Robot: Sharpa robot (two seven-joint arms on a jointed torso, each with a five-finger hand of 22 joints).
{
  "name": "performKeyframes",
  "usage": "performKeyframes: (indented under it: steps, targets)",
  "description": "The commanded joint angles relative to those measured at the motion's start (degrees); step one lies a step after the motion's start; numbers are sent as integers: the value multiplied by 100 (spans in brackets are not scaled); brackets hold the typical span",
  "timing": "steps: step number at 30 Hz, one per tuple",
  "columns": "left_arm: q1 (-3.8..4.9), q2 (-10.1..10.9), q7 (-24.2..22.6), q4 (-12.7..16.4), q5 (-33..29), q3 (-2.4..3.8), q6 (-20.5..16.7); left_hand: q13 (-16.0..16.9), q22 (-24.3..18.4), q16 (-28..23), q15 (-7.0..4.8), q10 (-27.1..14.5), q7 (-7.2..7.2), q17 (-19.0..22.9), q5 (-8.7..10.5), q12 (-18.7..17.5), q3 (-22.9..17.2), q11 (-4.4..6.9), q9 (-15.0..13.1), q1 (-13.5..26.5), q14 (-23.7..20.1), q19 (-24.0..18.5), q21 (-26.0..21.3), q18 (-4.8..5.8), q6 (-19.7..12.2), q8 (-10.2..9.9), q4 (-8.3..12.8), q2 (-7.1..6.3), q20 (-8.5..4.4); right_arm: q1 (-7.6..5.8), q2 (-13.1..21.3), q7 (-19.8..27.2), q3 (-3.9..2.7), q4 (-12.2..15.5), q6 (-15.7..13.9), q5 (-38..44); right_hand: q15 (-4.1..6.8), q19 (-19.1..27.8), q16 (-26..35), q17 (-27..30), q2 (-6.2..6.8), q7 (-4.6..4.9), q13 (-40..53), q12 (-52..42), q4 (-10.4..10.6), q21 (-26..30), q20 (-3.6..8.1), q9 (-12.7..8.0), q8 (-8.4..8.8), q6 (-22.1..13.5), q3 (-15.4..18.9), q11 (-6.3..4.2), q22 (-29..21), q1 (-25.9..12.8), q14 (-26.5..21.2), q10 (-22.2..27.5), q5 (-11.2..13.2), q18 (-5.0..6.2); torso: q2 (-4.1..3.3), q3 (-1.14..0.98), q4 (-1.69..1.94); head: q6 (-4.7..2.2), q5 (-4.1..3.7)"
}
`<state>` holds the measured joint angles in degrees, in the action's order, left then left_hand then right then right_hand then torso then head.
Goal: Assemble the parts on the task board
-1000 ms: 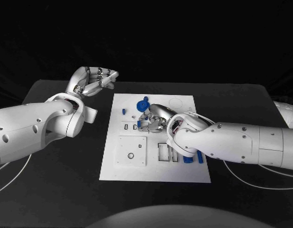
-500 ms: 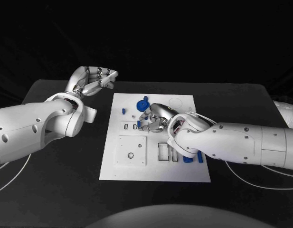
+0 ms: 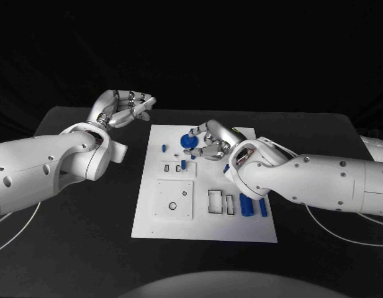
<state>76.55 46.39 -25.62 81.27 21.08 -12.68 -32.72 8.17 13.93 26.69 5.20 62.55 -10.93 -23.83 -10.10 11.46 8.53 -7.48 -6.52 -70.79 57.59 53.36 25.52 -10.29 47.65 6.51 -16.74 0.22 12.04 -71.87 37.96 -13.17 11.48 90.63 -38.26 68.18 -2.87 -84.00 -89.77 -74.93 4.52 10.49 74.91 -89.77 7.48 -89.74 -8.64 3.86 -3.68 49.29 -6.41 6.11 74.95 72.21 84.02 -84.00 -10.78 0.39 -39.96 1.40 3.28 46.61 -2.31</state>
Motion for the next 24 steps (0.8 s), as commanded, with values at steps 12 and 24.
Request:
performKeyframes:
  steps: [12, 24]
  targets:
    - [677, -288, 2473, -180, 1995, 8, 1796, 1102, 929, 1700, -535, 1819, 346, -1295, -193, 968, -275, 468, 176, 255, 1199, 733, 1315, -2, -655, 70, -27, -557, -526, -677, 1095, 693, 4, 744, 400, -1972, -110, -600, -23, -1507, -410, 68, 1509, -23, 473, -26, -147, 18, -18, -202, 187, 108, 1505, -536, 598, -600, -367, -39, 86, -46, -51, 16, 144]
    - [826, -567, 3385, -215, 2687, -38, 2625, 8183, 7354, 6331, -450, 2745, 303, -6617, -95, 7854, -236, 389, 90, 600, 3241, 3419, 6305, 970, 0, 448, -3, -762, -584, -702, 1490, 498, 37, 687, 772, -2355, -128, -600, -23, -1507, -458, 89, 1509, -23, 539, -26, -164, 32, -52, -189, 248, 129, 1505, -573, 598, -600, -424, -39, 126, -118, -121, 53, 218]
